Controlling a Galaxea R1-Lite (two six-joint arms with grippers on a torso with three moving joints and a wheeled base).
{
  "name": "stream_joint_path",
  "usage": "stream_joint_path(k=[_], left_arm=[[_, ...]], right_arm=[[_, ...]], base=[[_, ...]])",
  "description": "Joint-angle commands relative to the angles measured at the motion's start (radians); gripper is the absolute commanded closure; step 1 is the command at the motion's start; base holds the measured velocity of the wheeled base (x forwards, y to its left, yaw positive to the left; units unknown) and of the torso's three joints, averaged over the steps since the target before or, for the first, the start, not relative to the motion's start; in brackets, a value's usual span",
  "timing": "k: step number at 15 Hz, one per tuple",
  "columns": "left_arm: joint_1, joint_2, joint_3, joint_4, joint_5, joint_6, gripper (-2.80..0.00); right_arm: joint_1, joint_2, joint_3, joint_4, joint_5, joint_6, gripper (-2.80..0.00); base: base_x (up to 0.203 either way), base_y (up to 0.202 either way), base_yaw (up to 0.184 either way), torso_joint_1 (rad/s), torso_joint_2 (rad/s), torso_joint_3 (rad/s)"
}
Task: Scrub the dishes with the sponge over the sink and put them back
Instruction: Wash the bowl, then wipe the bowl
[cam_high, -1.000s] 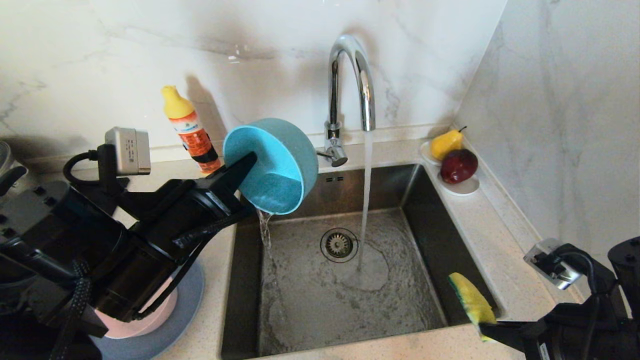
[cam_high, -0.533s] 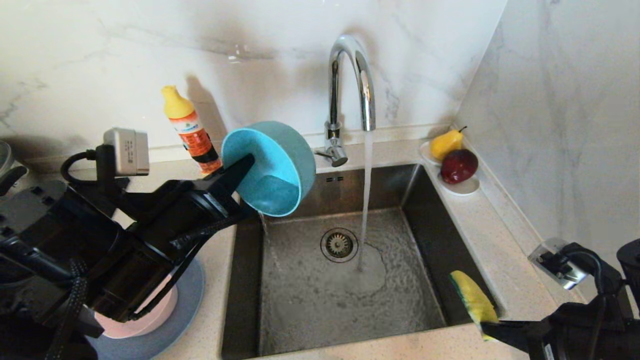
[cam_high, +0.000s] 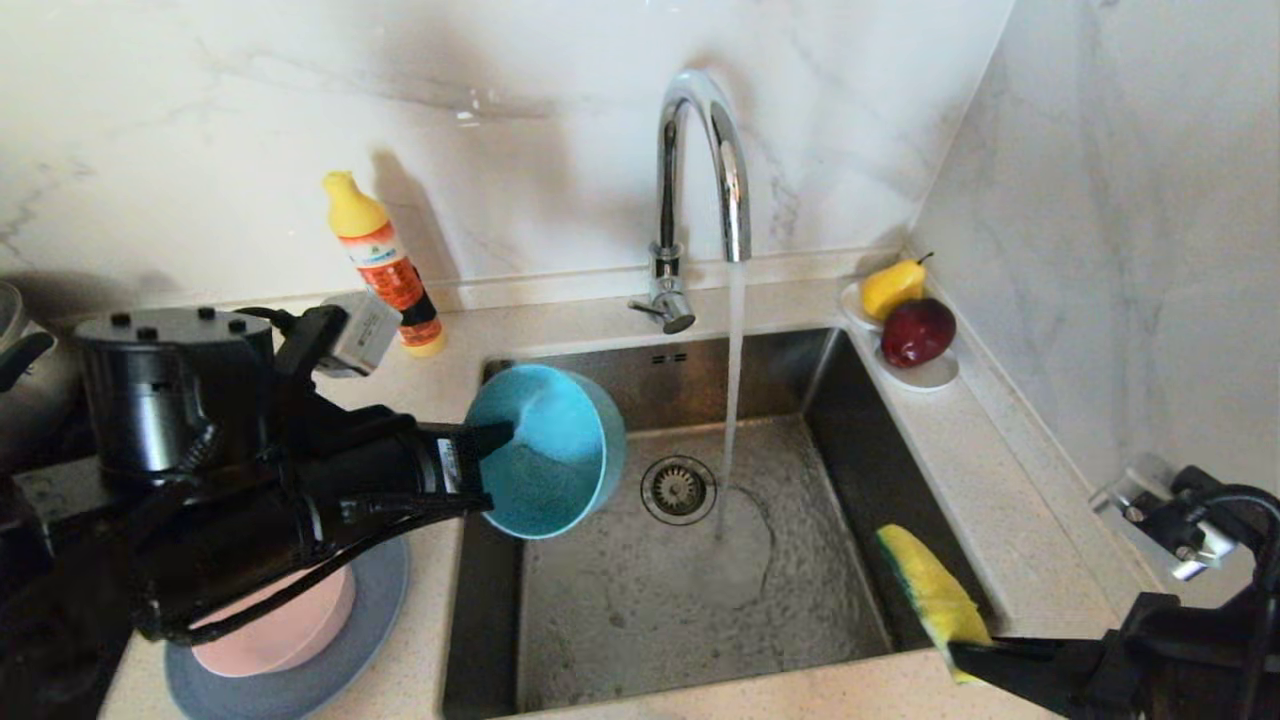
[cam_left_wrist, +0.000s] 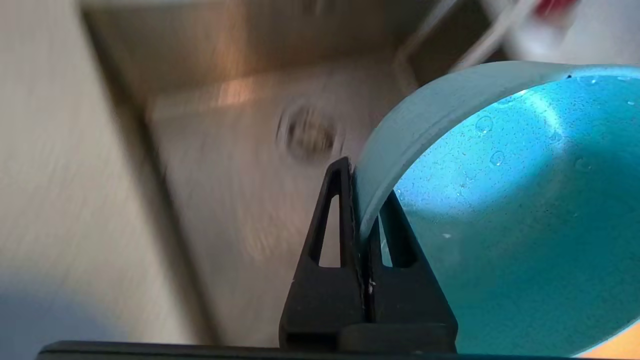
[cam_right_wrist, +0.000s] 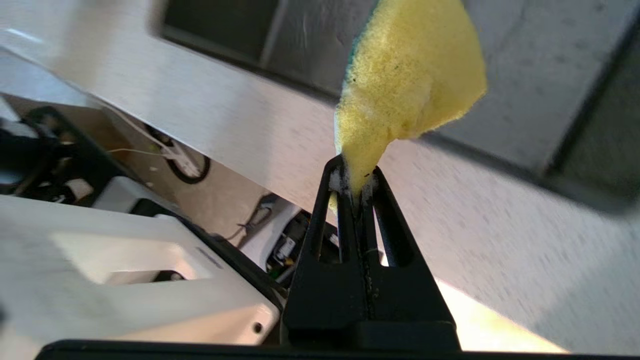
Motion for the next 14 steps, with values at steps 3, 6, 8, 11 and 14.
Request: stream_joint_path(k=[3,6,8,11,14], left_arm=[[-0.022,-0.056,-0.043,0.291,0.024,-0.005,0.0],[-0.094,-0.034,-0.025,0.294,0.081,-0.006,0.0],[-0.149,0.029,-0.033,0.264,0.187,-0.048,0.0],[-0.216,0.133,-0.021,0.111,0.351,-0.086,0.0],[-0.257,0.173,-0.013,0.004,0.464,-0.09,0.0]], right_arm=[[0.064,0.06,-0.089,0.0,0.002,0.002,0.0],[0.11,0.096,-0.15,0.0,0.002,0.002,0.0],[0.143,0.136,-0.208,0.0,0.001,0.004,0.0],[0.191,0.205,-0.297,0.002,0.0,0.006,0.0],[0.238,0.267,-0.357,0.0,0.0,0.017,0.0]], base=[[0.0,0.0,0.0,0.0,0.0,0.0],[0.0,0.0,0.0,0.0,0.0,0.0],[0.0,0.0,0.0,0.0,0.0,0.0],[0.0,0.0,0.0,0.0,0.0,0.0],[0.0,0.0,0.0,0.0,0.0,0.0]])
